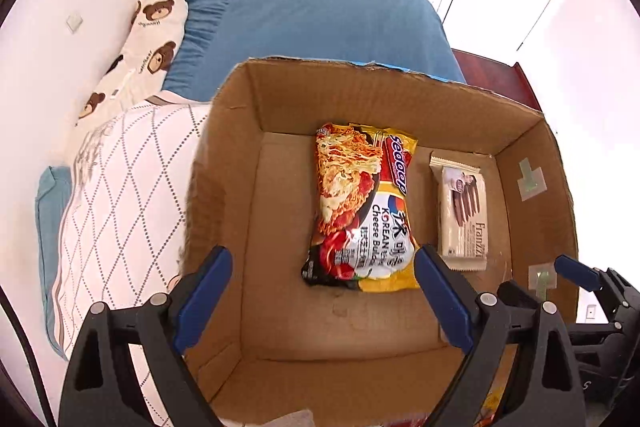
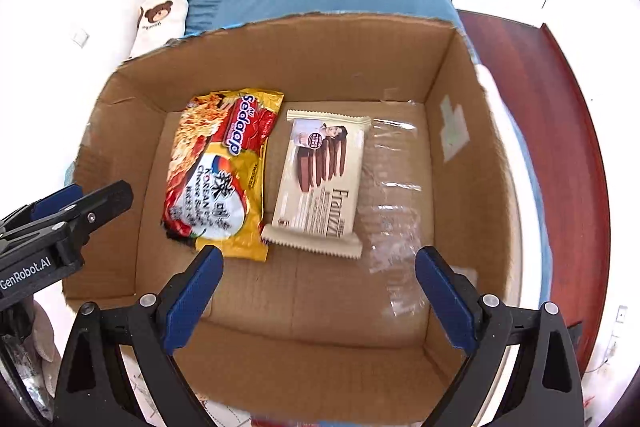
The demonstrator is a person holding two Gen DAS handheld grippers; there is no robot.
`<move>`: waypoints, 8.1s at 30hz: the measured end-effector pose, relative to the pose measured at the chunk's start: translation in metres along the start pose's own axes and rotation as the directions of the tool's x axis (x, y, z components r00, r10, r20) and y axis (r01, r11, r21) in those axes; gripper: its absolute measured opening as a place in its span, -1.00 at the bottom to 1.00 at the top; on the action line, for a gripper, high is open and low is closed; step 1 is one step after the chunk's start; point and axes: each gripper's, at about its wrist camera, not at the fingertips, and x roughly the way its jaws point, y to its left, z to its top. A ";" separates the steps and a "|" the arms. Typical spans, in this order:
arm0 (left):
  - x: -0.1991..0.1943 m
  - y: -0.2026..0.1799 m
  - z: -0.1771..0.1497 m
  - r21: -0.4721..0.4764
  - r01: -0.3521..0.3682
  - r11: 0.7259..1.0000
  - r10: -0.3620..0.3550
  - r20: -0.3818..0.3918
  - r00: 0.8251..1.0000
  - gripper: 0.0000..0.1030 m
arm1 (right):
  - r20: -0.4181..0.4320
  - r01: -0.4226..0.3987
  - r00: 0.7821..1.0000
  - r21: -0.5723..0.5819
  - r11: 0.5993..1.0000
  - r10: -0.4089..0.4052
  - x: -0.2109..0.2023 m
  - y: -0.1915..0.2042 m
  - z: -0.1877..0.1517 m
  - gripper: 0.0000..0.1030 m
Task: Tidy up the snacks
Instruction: 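Lower both packs into the cardboard box and open both tools, then grasp the white biscuit packet with the left tool while the right tool grasps the orange snack bag, then lift both packets and carry them over the cardboard box, then release both packets into the box and pull both tools back, then grasp the yellow bread packet with the left tool while the right tool grasps the red sauce packet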
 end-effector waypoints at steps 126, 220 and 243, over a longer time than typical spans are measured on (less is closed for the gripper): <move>0.101 0.100 -0.250 -0.135 0.074 0.988 -0.104 -0.232 0.967 0.01 | -0.187 -0.080 0.980 -0.076 0.994 0.064 0.003 0.062 -0.278 0.01; -0.071 0.031 -0.064 0.073 0.045 0.996 -0.067 0.318 0.946 0.98 | 0.321 0.006 0.947 -0.023 1.000 0.002 -0.133 0.029 -0.090 0.84; 0.078 0.123 -0.181 -0.107 -0.006 0.994 -0.007 -0.127 0.992 0.98 | -0.171 -0.054 0.982 0.168 0.984 0.083 0.058 -0.010 -0.234 0.84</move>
